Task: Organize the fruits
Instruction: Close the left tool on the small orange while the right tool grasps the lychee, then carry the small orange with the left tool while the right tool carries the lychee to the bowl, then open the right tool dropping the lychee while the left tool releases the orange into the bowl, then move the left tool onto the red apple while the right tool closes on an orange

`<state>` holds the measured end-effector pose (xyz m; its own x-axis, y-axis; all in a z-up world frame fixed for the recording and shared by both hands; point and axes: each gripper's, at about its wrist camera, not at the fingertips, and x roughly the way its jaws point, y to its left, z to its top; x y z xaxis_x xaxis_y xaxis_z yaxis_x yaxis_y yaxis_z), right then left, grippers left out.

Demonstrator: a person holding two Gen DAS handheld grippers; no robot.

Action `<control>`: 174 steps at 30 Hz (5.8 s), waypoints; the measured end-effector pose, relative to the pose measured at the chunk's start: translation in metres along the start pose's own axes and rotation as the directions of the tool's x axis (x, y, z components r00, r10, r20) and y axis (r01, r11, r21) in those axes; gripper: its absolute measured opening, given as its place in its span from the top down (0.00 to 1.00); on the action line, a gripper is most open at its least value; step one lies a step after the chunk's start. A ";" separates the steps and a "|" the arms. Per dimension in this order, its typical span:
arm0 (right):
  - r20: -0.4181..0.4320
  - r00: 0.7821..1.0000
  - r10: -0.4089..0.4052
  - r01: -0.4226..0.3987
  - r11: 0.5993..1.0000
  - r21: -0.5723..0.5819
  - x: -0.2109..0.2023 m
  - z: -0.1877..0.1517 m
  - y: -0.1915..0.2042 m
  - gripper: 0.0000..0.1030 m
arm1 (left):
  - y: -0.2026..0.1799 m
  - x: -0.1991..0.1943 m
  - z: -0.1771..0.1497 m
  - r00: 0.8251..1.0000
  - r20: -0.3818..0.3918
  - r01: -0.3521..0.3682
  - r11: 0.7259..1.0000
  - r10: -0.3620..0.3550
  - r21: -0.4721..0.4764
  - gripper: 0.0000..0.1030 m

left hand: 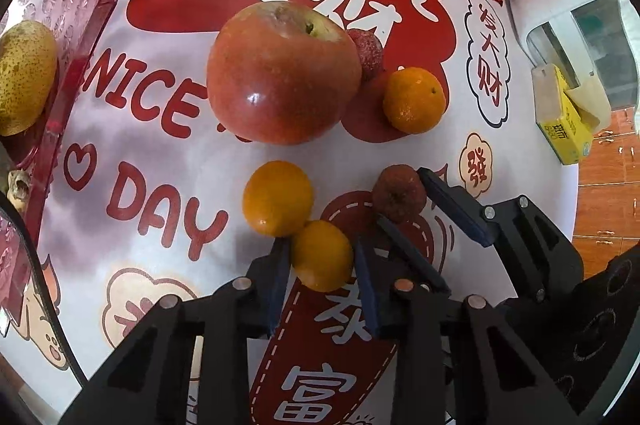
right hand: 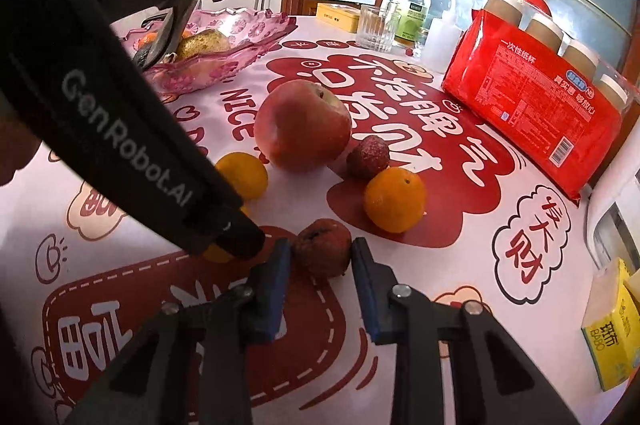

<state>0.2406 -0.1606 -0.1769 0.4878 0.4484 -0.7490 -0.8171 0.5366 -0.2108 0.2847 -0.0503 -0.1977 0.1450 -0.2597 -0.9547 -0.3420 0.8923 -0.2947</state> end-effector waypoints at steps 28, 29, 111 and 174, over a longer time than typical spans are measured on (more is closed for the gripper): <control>-0.111 0.993 -0.039 0.073 0.946 0.315 -0.074 -0.026 0.047 0.71 | 0.018 -0.068 -0.071 0.999 0.003 0.045 0.994 -0.046 0.101 0.72; -0.114 0.992 -0.044 0.079 0.945 0.318 -0.076 -0.025 0.051 0.71 | 0.022 -0.074 -0.076 0.999 0.008 0.049 0.993 -0.050 0.107 0.72; -0.118 0.951 -0.287 0.280 0.628 0.726 -0.008 0.165 0.244 0.51 | 0.275 -0.215 -0.024 0.976 0.147 0.061 0.850 -0.160 0.523 0.36; -0.198 0.926 -0.322 0.371 0.677 0.636 0.010 0.034 0.069 0.46 | -0.047 -0.015 0.076 0.953 0.042 -0.226 0.609 0.301 0.760 0.14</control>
<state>0.1998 -0.0943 -0.1776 0.6540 0.1012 -0.7497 -0.1765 0.9841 -0.0211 0.3694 -0.0607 -0.1666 0.0746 0.0365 -0.9965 0.4648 0.8829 0.0672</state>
